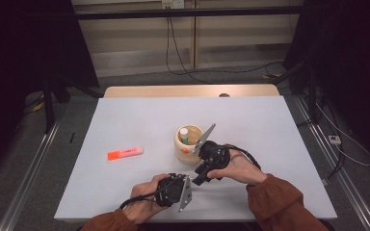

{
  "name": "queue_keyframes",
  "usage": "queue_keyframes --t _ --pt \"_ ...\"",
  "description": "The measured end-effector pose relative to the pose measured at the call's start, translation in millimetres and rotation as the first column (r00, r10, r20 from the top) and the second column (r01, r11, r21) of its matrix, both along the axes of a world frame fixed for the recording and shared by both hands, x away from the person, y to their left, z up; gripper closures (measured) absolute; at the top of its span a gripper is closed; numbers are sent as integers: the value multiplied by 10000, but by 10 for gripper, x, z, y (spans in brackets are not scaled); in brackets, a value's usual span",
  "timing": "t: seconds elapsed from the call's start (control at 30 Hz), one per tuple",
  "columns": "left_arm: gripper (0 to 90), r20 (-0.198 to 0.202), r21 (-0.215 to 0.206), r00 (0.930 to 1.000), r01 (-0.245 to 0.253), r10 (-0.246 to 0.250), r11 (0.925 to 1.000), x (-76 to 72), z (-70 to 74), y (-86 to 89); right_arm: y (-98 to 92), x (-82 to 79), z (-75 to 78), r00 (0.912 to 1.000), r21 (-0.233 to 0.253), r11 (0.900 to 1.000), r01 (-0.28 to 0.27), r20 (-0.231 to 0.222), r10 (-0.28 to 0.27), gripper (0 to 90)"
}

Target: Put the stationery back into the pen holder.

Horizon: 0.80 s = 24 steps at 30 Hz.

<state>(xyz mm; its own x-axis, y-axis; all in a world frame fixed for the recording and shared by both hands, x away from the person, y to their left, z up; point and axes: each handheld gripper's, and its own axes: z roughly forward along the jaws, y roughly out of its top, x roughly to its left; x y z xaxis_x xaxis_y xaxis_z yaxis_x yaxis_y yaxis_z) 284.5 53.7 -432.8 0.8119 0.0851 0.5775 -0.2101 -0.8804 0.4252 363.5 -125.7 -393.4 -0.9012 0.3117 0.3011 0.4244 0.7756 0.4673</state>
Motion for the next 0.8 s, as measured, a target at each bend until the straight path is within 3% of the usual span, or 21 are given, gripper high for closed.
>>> queue_keyframes --t 0.07,0.1,0.17,0.2,0.23,0.27,0.3,0.33,0.4,0.5,0.57,0.63,0.8 --pt "798 6 639 9999 114 -114 9979 35 62 35 -43 -18 0 9997 39 9998 191 153 -191 444" --pt "798 -369 -457 9992 -164 147 9988 28 -4 31 -72 -29 3 9990 46 9992 389 222 -390 414" --pt "798 -626 -265 9979 -186 169 9995 58 27 68 -140 -42 0 9961 95 9969 777 415 -780 340" --pt "798 -848 -552 9960 -333 285 9979 70 20 82 -184 -44 -2 9957 178 9966 805 442 -812 342" --pt "798 -953 -482 9950 -352 305 9982 90 42 107 -227 -50 0 9941 254 9952 942 513 -954 318" --pt "799 -1168 -826 9923 -520 421 9952 105 38 124 -268 -60 1 9906 328 9925 1175 670 -1195 265" --pt "799 -1542 -1532 9863 -821 582 9848 110 16 129 -314 -64 4 9893 406 9912 1260 692 -1286 245" --pt "798 -1812 -1625 9818 -867 566 9829 132 33 149 -357 -76 6 9868 454 9889 1413 730 -1444 248" --pt "799 -2429 -2054 9678 -1174 656 9716 172 55 181 -442 -91 -5 9854 639 9863 1521 680 -1563 211" --pt "798 -3053 -2446 9504 -1387 595 9596 230 97 229 -542 -114 -39 9779 733 9796 1871 806 -1928 182" --pt "798 -3318 -2807 9417 -1554 562 9471 262 122 256 -594 -130 -54 9720 814 9742 2105 888 -2174 140" --pt "798 -3689 -3251 9283 -1758 465 9292 289 145 290 -640 -144 -64 9656 912 9689 2302 1023 -2391 121" --pt "798 -4263 -3902 9034 -2293 457 8917 341 199 363 -767 -191 -89 9520 1284 9581 2562 1382 -2731 63"
